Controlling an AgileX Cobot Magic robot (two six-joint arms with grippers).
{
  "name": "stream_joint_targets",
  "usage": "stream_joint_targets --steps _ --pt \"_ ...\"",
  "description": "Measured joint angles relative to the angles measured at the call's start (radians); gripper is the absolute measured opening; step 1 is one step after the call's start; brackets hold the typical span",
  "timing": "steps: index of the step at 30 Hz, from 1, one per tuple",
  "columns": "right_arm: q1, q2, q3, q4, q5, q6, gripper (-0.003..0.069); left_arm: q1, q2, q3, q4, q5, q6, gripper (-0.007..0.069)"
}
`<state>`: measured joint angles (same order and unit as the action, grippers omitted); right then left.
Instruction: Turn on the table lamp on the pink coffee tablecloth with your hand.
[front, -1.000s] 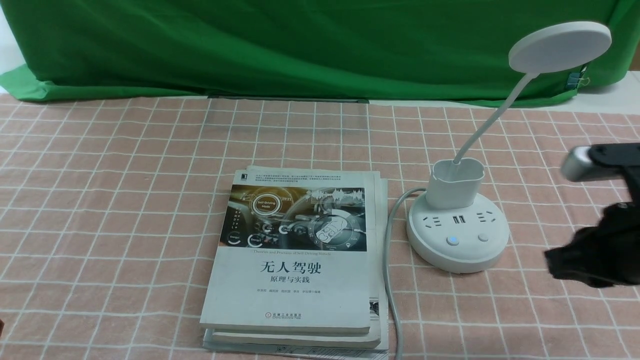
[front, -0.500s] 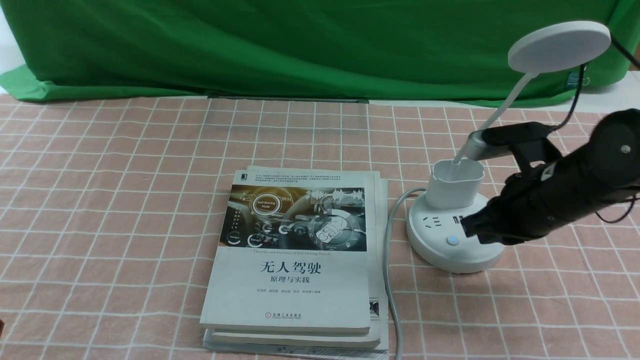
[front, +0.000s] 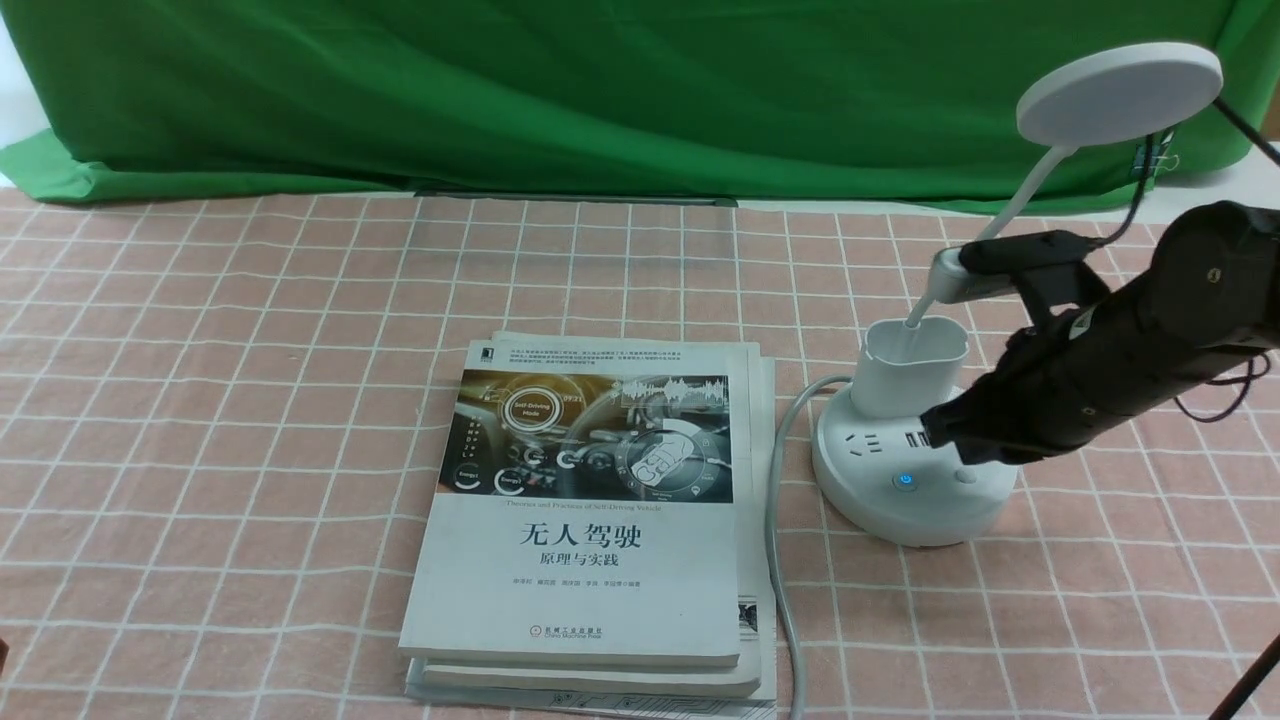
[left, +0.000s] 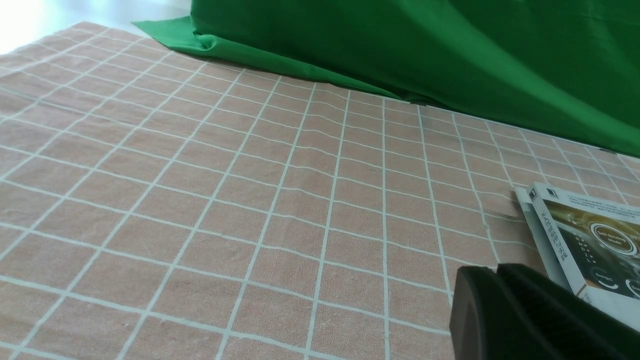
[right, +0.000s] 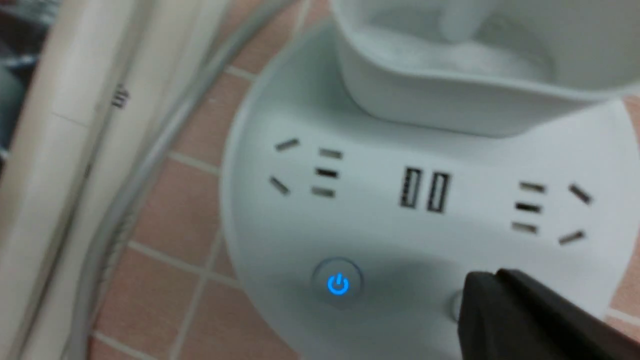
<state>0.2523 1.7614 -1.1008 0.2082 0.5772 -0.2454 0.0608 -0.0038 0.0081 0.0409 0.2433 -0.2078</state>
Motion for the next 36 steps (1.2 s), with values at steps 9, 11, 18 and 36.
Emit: stream_joint_targets --steps 9,11,18,36 --pt "0.000 0.002 0.000 0.003 0.001 0.000 0.0031 0.000 0.000 0.000 0.000 0.000 0.001 0.0019" --pt "0.000 0.010 0.000 0.003 -0.001 0.000 0.0031 0.000 0.000 0.000 0.000 0.000 0.002 0.0019" --pt "0.000 0.054 -0.006 0.003 -0.009 0.000 0.0031 0.000 0.000 0.000 0.000 0.000 0.002 0.0019" --pt "0.000 -0.156 -0.006 0.004 0.071 -0.005 0.0031 0.000 0.000 0.000 0.000 0.000 0.002 0.0019"
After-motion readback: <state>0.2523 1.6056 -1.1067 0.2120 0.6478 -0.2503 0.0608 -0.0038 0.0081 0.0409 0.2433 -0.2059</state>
